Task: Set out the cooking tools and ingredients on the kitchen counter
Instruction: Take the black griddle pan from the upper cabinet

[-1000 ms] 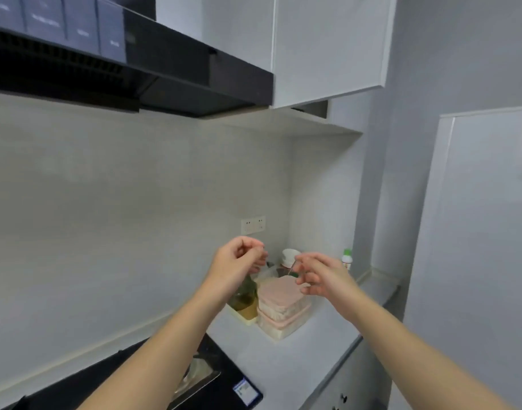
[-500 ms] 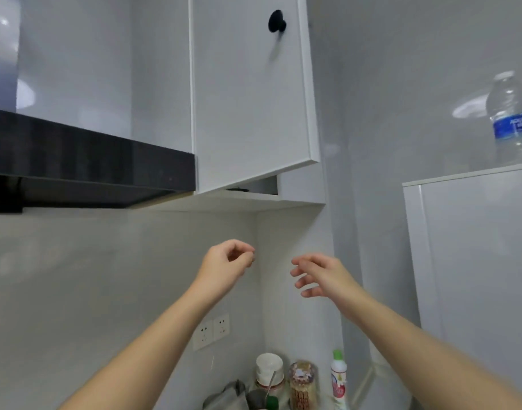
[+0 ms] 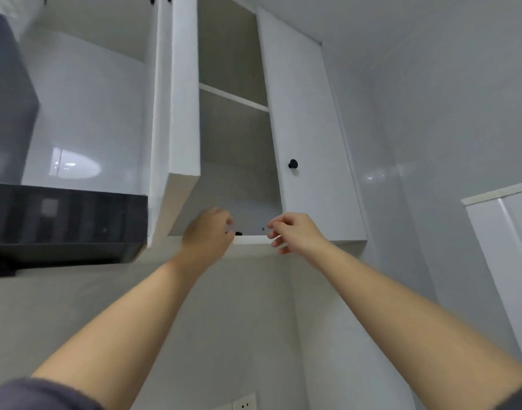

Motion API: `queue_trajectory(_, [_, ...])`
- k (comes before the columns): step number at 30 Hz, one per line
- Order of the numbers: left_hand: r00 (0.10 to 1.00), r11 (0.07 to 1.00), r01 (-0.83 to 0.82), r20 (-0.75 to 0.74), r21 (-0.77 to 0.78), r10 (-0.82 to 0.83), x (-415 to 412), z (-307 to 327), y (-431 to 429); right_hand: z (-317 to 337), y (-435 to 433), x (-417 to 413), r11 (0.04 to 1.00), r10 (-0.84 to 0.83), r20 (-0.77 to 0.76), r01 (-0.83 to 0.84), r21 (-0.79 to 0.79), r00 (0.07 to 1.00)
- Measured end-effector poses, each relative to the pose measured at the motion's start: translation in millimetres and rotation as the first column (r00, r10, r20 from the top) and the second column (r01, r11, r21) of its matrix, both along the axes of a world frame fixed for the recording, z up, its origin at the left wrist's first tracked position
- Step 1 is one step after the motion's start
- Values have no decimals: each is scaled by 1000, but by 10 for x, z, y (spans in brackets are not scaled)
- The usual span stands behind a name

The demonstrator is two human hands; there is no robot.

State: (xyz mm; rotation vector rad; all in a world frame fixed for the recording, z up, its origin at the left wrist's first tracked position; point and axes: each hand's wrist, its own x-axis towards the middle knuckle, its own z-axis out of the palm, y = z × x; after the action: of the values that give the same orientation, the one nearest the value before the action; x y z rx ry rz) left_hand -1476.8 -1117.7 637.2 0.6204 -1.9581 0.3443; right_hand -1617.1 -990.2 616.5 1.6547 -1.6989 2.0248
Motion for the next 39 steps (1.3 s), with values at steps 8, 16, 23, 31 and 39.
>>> queue_trajectory(8, [956, 969, -245, 172, 22, 238, -198, 337, -196, 409, -532, -354, 973, 224, 213, -229, -3, 951])
queue_trajectory(16, [795, 812, -512, 202, -281, 572, -351, 530, -285, 705, -746, -459, 920, 255, 425, -354, 171, 869])
queue_trajectory(23, [717, 749, -596, 230, -289, 659, -290, 691, -426, 859, -1183, -407, 823, 466, 534, -568, 31, 705])
queue_trajectory(31, [889, 867, -456, -64, -201, 453, -251, 490, -363, 970, -1643, -311, 806, 499, 494, -590, 37, 712])
queue_trajectory(39, [971, 976, -216, -110, -24, 212, -67, 189, -203, 1324, -1182, -211, 991, 73, -43, -68, 114, 996])
